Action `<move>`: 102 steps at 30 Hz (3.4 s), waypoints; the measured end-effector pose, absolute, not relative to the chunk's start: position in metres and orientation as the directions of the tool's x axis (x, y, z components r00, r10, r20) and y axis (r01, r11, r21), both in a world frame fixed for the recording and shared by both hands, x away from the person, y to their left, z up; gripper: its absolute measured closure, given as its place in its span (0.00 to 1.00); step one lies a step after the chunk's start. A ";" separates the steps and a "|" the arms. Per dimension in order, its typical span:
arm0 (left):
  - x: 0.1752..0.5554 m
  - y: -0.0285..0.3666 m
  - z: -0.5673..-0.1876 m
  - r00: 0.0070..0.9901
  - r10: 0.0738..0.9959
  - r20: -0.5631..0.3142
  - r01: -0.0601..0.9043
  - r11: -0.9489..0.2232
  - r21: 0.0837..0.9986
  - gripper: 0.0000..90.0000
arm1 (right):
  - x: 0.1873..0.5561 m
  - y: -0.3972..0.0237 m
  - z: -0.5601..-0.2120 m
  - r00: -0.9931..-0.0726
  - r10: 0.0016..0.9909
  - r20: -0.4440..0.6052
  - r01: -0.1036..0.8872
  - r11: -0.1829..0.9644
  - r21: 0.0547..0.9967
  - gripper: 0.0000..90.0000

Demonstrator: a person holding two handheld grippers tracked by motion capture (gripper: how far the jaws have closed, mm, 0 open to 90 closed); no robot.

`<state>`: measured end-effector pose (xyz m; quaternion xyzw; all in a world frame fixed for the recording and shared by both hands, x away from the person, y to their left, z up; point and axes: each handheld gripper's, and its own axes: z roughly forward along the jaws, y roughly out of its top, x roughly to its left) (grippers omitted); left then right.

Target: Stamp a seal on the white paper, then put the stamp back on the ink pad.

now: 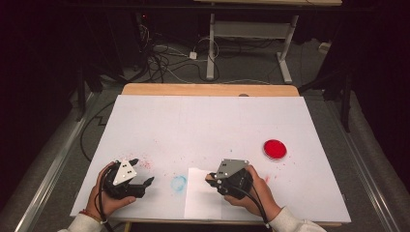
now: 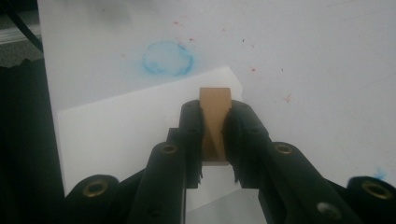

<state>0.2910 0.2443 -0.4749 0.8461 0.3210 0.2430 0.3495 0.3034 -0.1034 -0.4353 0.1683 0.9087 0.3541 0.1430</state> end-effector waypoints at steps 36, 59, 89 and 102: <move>0.291 0.244 -0.475 0.678 0.710 0.191 0.372 -0.556 0.744 0.21 | 0.316 -0.088 -0.474 -0.921 0.381 -0.086 0.248 0.740 0.626 0.85; 0.294 0.246 -0.477 0.675 0.719 0.166 0.386 -0.535 0.751 0.21 | 0.316 -0.089 -0.475 -0.922 0.380 -0.076 0.250 0.733 0.633 0.85; 0.292 0.248 -0.477 0.674 0.718 0.173 0.387 -0.543 0.745 0.21 | 0.317 -0.090 -0.473 -0.931 0.355 -0.089 0.224 0.744 0.630 0.85; 0.292 0.245 -0.476 0.678 0.712 0.181 0.380 -0.551 0.743 0.21 | 0.315 -0.106 -0.450 -0.915 0.390 -0.107 0.219 0.701 0.678 0.85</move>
